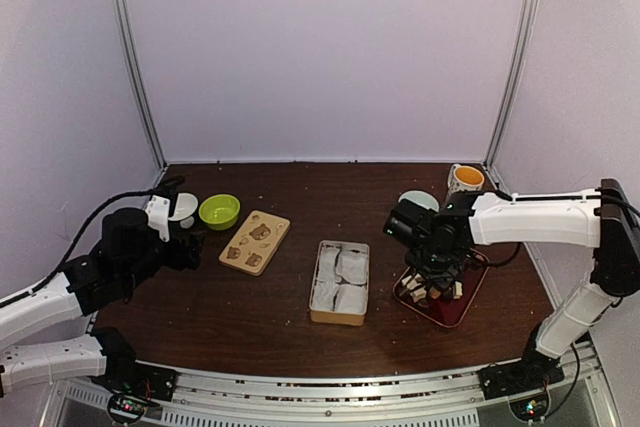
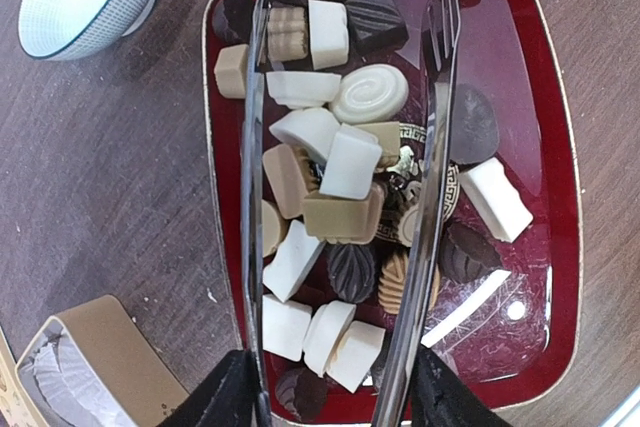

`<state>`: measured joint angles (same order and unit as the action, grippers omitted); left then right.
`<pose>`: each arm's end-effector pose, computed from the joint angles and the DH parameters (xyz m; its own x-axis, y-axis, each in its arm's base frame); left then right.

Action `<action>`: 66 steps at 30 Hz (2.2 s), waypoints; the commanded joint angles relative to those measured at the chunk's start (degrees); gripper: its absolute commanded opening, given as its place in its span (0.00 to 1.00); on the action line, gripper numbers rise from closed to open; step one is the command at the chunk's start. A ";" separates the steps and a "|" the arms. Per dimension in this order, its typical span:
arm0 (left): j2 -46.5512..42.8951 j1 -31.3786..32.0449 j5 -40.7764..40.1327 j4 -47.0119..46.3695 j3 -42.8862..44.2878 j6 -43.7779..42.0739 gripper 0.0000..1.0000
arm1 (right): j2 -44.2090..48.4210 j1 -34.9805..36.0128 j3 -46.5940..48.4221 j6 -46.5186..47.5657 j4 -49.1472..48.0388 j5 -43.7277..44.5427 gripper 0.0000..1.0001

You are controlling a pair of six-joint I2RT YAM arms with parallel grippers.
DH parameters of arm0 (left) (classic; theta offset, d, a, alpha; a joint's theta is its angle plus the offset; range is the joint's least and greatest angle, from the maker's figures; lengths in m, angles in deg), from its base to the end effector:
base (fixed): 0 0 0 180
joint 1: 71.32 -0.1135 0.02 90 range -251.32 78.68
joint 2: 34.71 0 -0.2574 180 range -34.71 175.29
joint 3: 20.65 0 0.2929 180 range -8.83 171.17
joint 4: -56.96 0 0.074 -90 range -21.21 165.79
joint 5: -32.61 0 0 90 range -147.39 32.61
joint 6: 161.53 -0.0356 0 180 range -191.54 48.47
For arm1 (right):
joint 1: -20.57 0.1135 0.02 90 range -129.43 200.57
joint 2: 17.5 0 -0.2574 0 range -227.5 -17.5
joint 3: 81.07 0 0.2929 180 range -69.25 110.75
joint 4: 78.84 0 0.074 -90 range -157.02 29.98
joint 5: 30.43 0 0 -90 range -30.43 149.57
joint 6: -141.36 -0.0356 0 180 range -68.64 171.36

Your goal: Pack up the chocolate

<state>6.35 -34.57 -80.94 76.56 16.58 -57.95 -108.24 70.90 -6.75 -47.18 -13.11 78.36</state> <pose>0.1816 -0.1178 0.2206 -0.3695 0.0073 -0.9292 0.1728 0.9831 -0.0610 0.2125 0.2382 0.1814 -0.5990 0.7444 -0.2953 0.7294 0.6593 0.1824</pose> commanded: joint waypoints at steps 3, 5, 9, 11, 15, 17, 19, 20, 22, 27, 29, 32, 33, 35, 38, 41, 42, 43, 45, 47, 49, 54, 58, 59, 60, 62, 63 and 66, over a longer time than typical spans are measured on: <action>-1.04 -0.17 0.59 -1.77 -0.89 -0.66 0.98 | 3.37 -0.14 -1.77 2.72 -0.46 -1.59 0.51; -1.22 -0.12 2.00 -2.28 -1.10 -1.28 0.98 | 4.35 -0.13 -1.89 2.92 0.62 -0.90 0.51; -1.78 -0.19 5.60 -3.37 -1.53 -2.21 0.98 | 7.49 -0.14 -2.37 3.73 1.93 0.39 0.51; -2.09 -0.18 6.16 -3.84 -1.87 -2.40 0.98 | 9.02 -0.10 -2.31 4.34 2.99 0.87 0.51; -2.26 -0.19 6.01 -4.08 -2.03 -2.60 0.98 | 12.07 -0.01 -2.93 4.74 5.12 1.08 0.50; -2.02 -0.13 5.74 -4.08 -2.03 -2.61 0.98 | 13.97 0.00 -3.68 4.77 5.14 0.92 0.47; -1.76 -0.17 5.67 -4.14 -1.95 -2.68 0.98 | 15.49 -0.01 -4.80 4.76 4.84 0.85 0.47; -1.65 -0.19 5.70 -4.15 -1.94 -2.69 0.98 | 16.03 0.01 -5.24 4.69 4.83 0.92 0.46; -1.51 -0.19 5.70 -4.25 -2.02 -2.69 0.98 | 17.34 -0.04 -5.97 4.69 4.78 0.82 0.44; -1.33 -0.19 5.71 -4.42 -2.03 -2.77 0.98 | 20.04 -0.05 -6.37 4.92 6.47 2.14 0.37; -1.39 -0.18 5.65 -4.43 -2.10 -2.86 0.98 | 20.73 -0.05 -5.78 5.26 8.00 2.98 0.37; -1.34 -0.18 5.62 -4.51 -2.16 -2.86 0.97 | 21.40 -0.04 -3.73 6.32 10.76 3.98 0.37; -1.33 -0.19 5.62 -4.52 -2.12 -2.86 0.98 | 21.51 0.02 -2.96 6.46 12.02 4.32 0.37; -1.18 -0.19 5.48 -4.56 -2.16 -2.86 0.98 | 21.80 -0.05 -1.82 7.47 13.22 4.29 0.37; -0.90 -0.14 5.34 -4.43 -2.03 -2.86 0.98 | 22.30 -0.02 0.13 9.04 14.73 3.93 0.37; -0.68 -0.19 5.27 -4.51 -1.94 -2.86 0.98 | 23.37 0.00 1.01 11.62 13.32 3.13 0.36; -0.59 -0.19 5.23 -4.52 -1.94 -2.85 0.98 | 23.78 -0.04 1.15 13.20 12.35 2.93 0.36; -0.50 -0.19 5.21 -4.58 -2.02 -2.86 0.98 | 24.12 -0.03 1.35 14.63 11.53 2.89 0.36; -0.37 -0.19 5.18 -4.65 -2.02 -2.86 0.98 | 24.73 -0.04 1.84 19.44 8.87 2.80 0.36; -0.20 -0.12 5.09 -4.73 -2.01 -2.86 0.98 | 25.20 -0.12 2.17 25.17 5.69 2.33 0.37; -0.02 -0.14 5.14 -4.92 -1.95 -2.95 0.98 | 25.26 -0.08 2.42 31.27 3.07 1.84 0.38; 0.34 -0.19 6.31 -4.75 -1.67 -2.78 0.98 | 25.29 -0.11 2.03 45.32 -1.58 2.83 0.39; 1.15 -0.15 8.90 -2.74 1.67 -2.14 0.98 | 25.93 -0.12 0.05 56.59 -7.31 1.58 0.26; 1.63 -0.16 10.00 -1.85 2.86 -1.30 0.98 | 26.14 -0.12 -0.74 58.85 -9.31 0.35 0.14; 1.98 -0.19 11.47 -1.08 3.99 -0.64 0.98 | 26.33 -0.13 -1.30 60.95 -10.92 -0.54 0.12; 2.41 -0.17 14.76 -0.73 5.47 1.54 0.98 | 26.50 -0.11 -2.42 63.48 -13.46 -1.27 0.12; 2.59 -0.14 16.20 -0.86 5.95 2.78 0.98 | 26.37 -0.10 -2.73 64.40 -14.27 -1.24 0.12; 2.63 -0.15 19.83 -2.12 6.60 6.60 0.98 | 26.01 -0.16 -3.82 67.01 -16.90 -1.56 0.12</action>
<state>8.84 -34.57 -67.96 76.73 20.82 -56.88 -82.82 70.92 -9.07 12.03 -23.29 77.35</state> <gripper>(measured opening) 0.976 0.125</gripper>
